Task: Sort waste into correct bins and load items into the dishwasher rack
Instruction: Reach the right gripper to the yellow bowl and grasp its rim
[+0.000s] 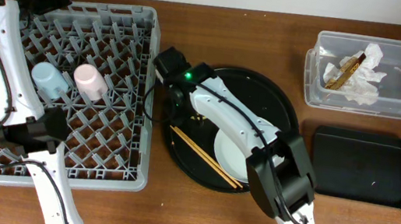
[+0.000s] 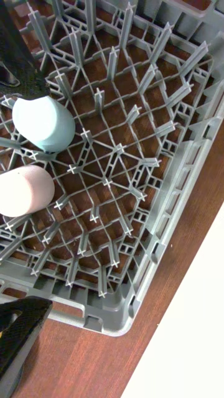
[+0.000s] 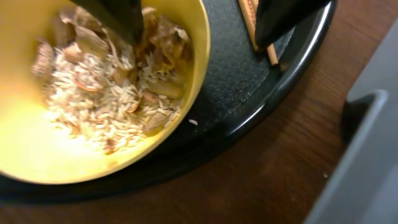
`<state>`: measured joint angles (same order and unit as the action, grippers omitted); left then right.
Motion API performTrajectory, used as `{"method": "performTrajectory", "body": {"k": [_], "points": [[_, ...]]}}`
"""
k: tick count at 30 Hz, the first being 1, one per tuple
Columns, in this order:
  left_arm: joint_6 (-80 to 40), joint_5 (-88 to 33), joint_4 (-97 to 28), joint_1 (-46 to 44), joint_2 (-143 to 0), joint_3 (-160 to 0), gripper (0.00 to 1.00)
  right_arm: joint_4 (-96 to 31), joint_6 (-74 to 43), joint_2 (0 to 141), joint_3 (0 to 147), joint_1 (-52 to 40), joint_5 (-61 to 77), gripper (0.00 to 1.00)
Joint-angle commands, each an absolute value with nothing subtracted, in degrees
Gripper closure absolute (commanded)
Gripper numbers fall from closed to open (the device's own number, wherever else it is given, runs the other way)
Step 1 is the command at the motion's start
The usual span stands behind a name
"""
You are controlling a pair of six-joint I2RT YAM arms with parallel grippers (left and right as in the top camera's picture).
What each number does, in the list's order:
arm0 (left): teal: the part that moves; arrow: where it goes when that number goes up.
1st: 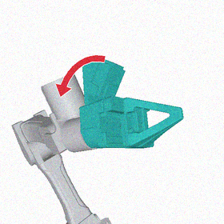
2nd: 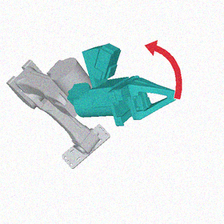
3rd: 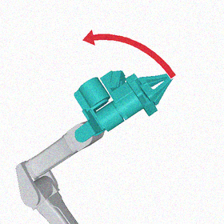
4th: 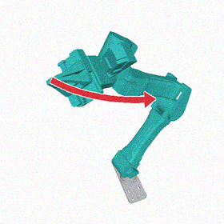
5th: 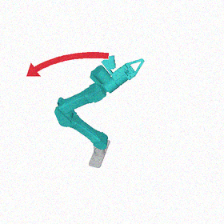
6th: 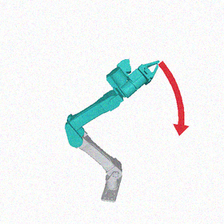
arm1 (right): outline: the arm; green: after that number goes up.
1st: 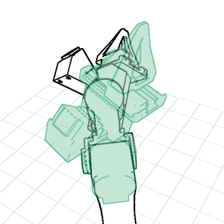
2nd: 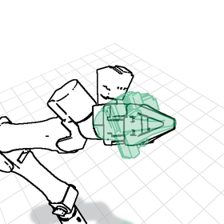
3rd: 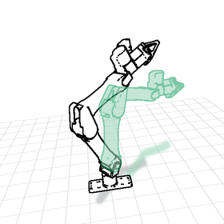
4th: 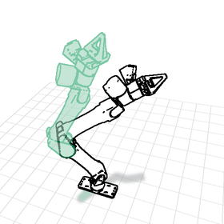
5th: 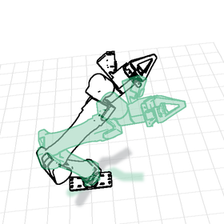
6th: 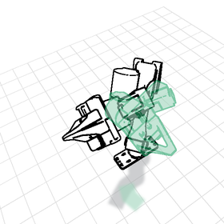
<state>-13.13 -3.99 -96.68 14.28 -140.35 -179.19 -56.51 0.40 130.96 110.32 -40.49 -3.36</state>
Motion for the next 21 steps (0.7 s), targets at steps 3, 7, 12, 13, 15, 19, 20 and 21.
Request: {"method": "performTrajectory", "body": {"k": [3, 7, 12, 13, 15, 19, 20, 21], "points": [[-13.3, -3.2, -96.7, 14.4, -139.9, -179.6, 0.00, -55.8, 0.6, 132.4, 109.5, -40.4, -3.0, 0.58], [-13.3, -3.2, -96.7, 14.4, -139.9, -179.6, 0.01, -55.7, 0.6, 132.6, 109.5, -40.4, -3.0, 0.75], [-13.3, -3.2, -96.7, 14.4, -139.9, -179.6, 0.01, -55.7, 0.6, 132.6, 109.5, -40.4, -3.0, 0.83], [-13.3, -3.2, -96.7, 14.4, -139.9, -179.6, 0.01, -55.7, 0.6, 132.6, 109.5, -40.4, -3.0, 0.86], [-13.3, -3.2, -96.7, 14.4, -139.9, -179.6, 0.01, -55.7, -0.5, 132.6, 109.5, -40.4, -3.0, 0.94], [-13.3, -3.2, -96.7, 14.4, -139.9, -179.6, 0.01, -55.6, -2.8, 132.6, 109.5, -40.4, -3.5, 0.96], [-13.3, -3.2, -96.7, 14.4, -139.9, -179.6, 0.01, -55.6, -3.9, 132.5, 109.5, -40.4, -3.7, 0.96], [-13.3, -3.2, -96.7, 14.4, -139.9, -179.6, 0.01, -55.6, -4.3, 132.5, 109.6, -40.4, -3.7, 0.96]]}}
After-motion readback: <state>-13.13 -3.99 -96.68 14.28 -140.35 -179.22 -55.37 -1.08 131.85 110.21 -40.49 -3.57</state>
